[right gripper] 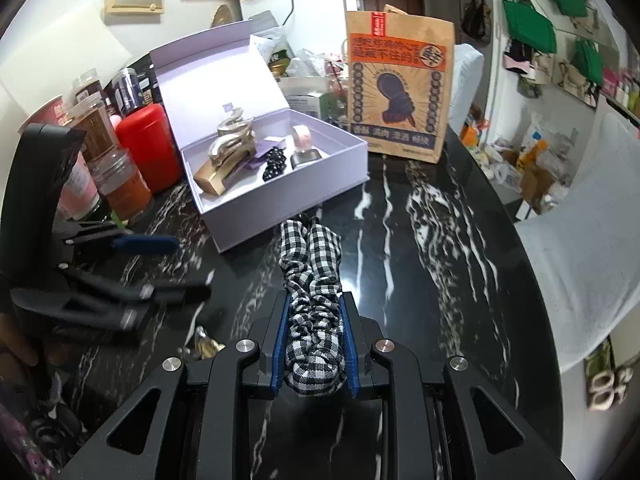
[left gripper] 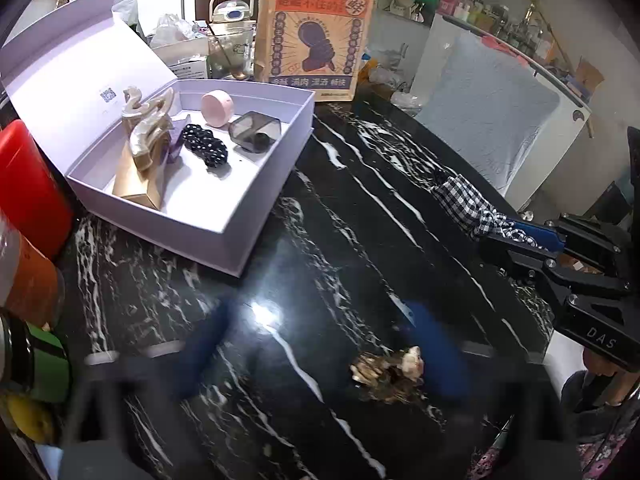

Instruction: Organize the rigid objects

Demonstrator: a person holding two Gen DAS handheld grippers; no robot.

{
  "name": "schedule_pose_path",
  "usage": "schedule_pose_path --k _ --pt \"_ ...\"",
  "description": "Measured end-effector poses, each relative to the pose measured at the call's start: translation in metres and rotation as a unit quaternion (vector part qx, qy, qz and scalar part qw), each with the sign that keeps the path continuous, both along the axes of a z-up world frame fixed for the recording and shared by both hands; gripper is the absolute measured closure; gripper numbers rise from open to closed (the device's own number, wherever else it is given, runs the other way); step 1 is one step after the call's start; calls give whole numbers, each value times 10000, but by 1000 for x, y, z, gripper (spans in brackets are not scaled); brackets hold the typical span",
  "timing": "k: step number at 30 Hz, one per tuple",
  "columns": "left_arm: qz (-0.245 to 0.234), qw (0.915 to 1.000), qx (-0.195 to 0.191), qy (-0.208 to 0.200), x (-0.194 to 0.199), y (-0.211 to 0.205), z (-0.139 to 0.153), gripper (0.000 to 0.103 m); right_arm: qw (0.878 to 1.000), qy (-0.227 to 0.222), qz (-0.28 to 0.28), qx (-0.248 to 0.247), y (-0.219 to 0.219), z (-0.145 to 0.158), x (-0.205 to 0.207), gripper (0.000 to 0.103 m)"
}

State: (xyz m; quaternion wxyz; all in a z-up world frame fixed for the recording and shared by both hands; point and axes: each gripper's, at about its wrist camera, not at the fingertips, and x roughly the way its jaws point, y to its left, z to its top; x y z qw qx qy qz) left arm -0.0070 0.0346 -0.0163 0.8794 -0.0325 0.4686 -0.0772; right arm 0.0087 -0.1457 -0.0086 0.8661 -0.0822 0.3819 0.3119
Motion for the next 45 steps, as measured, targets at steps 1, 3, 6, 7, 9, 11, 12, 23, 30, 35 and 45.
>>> schedule_pose_path --k 1,3,6,7,9,11,12,23,30,35,45 --pt "-10 10000 -28 -32 -3 -2 1 0 10000 5 -24 4 -3 -1 -2 80" --pt "-32 10000 -22 36 -7 -6 -1 0 10000 15 -85 14 -9 -2 -7 80" --pt "-35 9999 71 121 -11 -12 -7 0 9998 38 -166 38 -16 -4 -12 80" --pt "-46 9999 75 140 -12 -14 -9 0 9998 38 -198 36 -18 -5 -13 80" --pt "-58 9998 45 167 -14 -17 -12 0 9996 46 -263 37 -23 -7 -17 80" --pt "-74 9998 26 203 -17 -21 -17 0 9995 64 -301 41 -27 -8 -20 80" --pt "-79 9997 37 218 -18 -23 -19 0 9995 70 -319 33 -29 -9 -21 80" --pt "-78 9988 -68 488 -25 -32 -40 0 9987 239 -439 22 -38 -24 -35 80" --pt "-75 9984 -50 556 -25 -36 -50 0 9981 364 -493 16 -43 -32 -38 80" --pt "-288 9978 196 566 -23 -46 -56 0 9978 397 -536 4 -44 -34 -34 80" --pt "-450 9972 567 173 -26 -50 -54 48 9971 507 -566 -25 -43 -38 -27 80"
